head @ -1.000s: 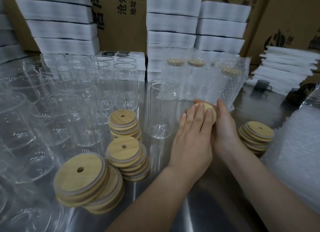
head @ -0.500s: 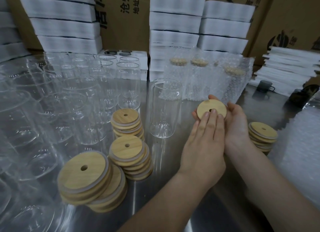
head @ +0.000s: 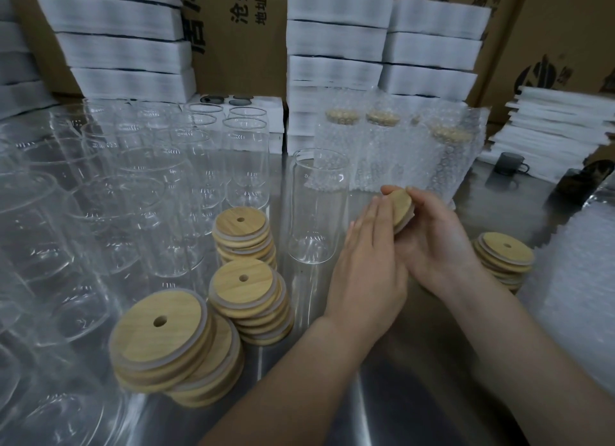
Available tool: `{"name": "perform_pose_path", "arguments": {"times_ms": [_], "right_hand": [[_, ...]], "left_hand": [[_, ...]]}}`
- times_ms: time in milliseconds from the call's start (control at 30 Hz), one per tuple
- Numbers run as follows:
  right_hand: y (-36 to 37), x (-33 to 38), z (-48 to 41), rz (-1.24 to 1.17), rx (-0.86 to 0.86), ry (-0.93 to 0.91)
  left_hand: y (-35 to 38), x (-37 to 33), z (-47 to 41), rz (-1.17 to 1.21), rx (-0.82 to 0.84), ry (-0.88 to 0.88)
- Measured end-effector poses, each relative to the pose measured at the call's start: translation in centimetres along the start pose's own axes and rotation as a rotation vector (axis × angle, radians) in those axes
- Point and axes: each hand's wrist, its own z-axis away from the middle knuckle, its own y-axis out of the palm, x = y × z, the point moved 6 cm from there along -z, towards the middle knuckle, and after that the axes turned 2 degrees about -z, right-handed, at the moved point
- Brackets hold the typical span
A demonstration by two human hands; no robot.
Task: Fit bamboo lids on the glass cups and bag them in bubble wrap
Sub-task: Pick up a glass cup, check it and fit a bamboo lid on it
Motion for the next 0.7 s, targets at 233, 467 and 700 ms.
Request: {"name": "perform_pose_path", "arguments": {"times_ms": [233,467,700], "right_hand": [[-0.8,-0.6,-0.5,0.099,-0.005,0.005],[-0.7,-1.3,-0.2,0.229,-0.061,0.038],[-0.3,-0.7,0.4,0.25,-0.078,-0.019]], "left_hand": [[-2.0,1.0,0.1,0.07,-0.262,-0.05],[-1.4,1.0,-0.4,-0.015,-0.147,-0.042],[0.5,-0.2,-0.1,-0.268,0.021,0.01]]}}
